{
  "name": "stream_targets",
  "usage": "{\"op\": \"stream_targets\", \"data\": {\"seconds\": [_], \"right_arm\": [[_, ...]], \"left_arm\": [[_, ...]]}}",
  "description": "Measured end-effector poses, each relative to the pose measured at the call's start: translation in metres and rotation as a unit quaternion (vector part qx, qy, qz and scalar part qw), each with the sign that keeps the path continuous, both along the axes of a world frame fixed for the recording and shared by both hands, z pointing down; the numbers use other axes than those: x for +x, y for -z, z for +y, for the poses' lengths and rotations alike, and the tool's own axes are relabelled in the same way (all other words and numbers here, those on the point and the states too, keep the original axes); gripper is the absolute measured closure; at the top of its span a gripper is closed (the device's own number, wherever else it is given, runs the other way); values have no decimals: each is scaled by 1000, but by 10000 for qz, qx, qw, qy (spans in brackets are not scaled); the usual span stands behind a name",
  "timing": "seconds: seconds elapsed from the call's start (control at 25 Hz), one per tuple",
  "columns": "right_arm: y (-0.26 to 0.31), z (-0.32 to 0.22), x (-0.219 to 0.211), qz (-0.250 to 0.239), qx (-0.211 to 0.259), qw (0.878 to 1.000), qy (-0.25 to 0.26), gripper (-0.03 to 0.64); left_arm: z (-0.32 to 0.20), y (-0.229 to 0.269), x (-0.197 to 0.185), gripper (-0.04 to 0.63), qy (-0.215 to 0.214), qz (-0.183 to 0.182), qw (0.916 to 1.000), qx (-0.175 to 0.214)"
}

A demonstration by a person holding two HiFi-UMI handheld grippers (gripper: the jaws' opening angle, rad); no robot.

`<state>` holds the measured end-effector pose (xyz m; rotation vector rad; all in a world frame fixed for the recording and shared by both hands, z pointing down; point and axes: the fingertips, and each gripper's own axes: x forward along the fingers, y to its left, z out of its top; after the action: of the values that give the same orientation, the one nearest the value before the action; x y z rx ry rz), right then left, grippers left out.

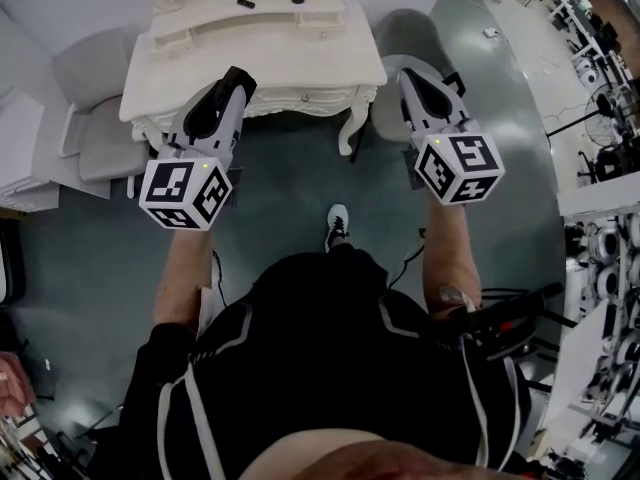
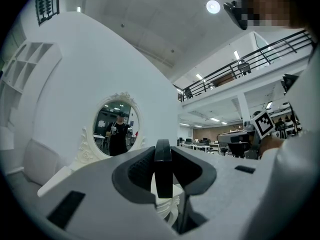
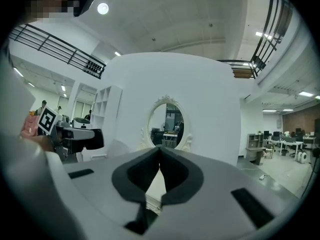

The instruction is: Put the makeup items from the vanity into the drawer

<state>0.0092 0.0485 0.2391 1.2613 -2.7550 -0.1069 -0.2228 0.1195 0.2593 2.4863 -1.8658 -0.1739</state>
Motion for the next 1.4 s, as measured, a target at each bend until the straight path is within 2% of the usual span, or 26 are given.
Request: {"op": "stream_targets", "data": {"seconds": [0.2, 0.6, 0.92, 1.28, 1.4], "right_arm": [[-5, -39, -11, -21, 10, 9997, 251, 612], [-1, -143, -3, 18, 54, 9983, 573, 612], [-9, -205, 24, 58, -54, 9976, 685, 612], [-19, -256, 69, 60, -160, 9973, 715, 612], [-28, -272, 76, 34, -249, 9975, 666, 612]], "left_arm": [[-36, -3, 1, 503, 95, -94, 9999, -80], [-137, 5, 20, 503, 242, -228, 9994, -114], [-206, 0, 47, 502, 241, -269, 9990, -273], [-283, -17, 87, 502, 2, -445, 9978, -487], [-307, -30, 92, 502, -140, -404, 9972, -605]]}}
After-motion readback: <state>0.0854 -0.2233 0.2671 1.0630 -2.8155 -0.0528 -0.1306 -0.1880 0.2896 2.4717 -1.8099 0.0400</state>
